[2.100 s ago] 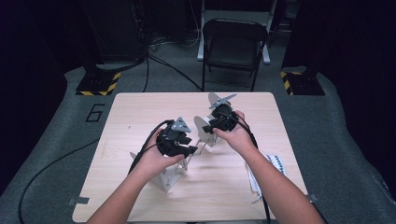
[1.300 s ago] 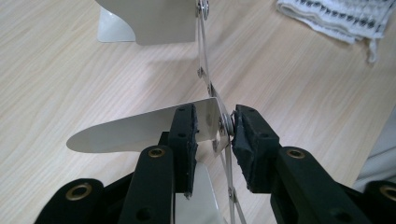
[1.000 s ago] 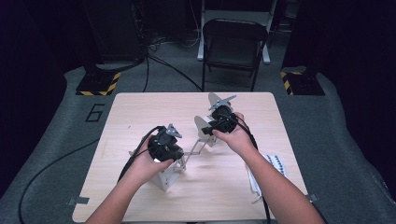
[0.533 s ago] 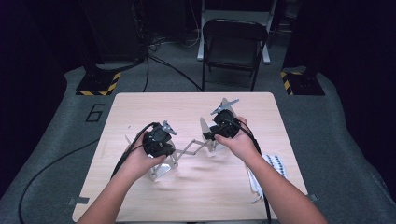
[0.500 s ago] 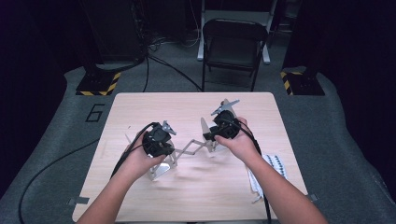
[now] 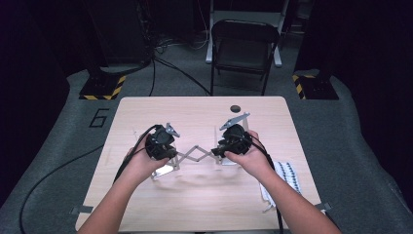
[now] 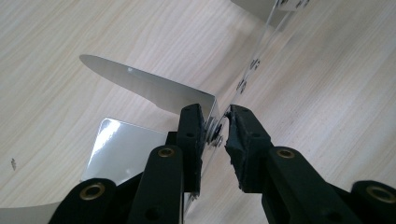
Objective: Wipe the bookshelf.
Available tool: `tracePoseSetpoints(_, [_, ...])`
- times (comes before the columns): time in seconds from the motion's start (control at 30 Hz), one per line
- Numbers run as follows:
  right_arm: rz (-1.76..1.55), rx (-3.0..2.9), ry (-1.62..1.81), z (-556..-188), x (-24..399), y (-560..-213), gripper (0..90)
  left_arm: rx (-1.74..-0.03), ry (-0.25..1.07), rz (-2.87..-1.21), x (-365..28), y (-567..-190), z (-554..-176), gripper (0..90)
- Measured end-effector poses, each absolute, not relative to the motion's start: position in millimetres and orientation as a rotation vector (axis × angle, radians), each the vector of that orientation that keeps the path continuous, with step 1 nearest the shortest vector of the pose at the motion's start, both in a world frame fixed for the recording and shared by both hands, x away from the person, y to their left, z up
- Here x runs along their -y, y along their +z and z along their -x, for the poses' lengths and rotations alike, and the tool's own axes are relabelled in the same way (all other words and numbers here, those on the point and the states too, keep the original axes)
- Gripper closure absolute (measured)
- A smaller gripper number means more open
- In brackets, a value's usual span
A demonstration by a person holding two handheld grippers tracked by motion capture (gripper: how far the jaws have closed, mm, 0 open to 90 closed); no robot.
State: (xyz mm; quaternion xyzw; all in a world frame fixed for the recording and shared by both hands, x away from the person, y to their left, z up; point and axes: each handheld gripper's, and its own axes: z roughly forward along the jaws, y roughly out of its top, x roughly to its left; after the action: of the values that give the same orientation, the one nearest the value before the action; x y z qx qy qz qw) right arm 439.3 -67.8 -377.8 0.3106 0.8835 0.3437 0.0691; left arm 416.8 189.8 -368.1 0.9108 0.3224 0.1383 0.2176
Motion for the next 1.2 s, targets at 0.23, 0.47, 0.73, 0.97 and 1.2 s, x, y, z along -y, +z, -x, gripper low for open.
tracePoseSetpoints(0.23, [-0.903,-2.649,1.029,-426,68,-379,55.6,-0.868,0.377,-2.508,-193,-369,-420,72.4])
tracePoseSetpoints(0.47, [-0.848,-2.656,1.002,-411,67,-379,58.5,-0.859,0.404,-2.503,-191,-370,-423,68.7])
tracePoseSetpoints(0.73, [-0.815,-2.636,0.968,-409,73,-379,72.8,-0.82,0.377,-2.492,-192,-370,-419,68.9])
tracePoseSetpoints(0.97, [-0.846,-2.646,0.98,-420,78,-381,74.6,-0.81,0.364,-2.48,-192,-371,-414,71.0])
tracePoseSetpoints(1.2, [-0.816,-2.664,0.972,-424,77,-381,75.7,-0.793,0.388,-2.486,-192,-371,-411,71.5])
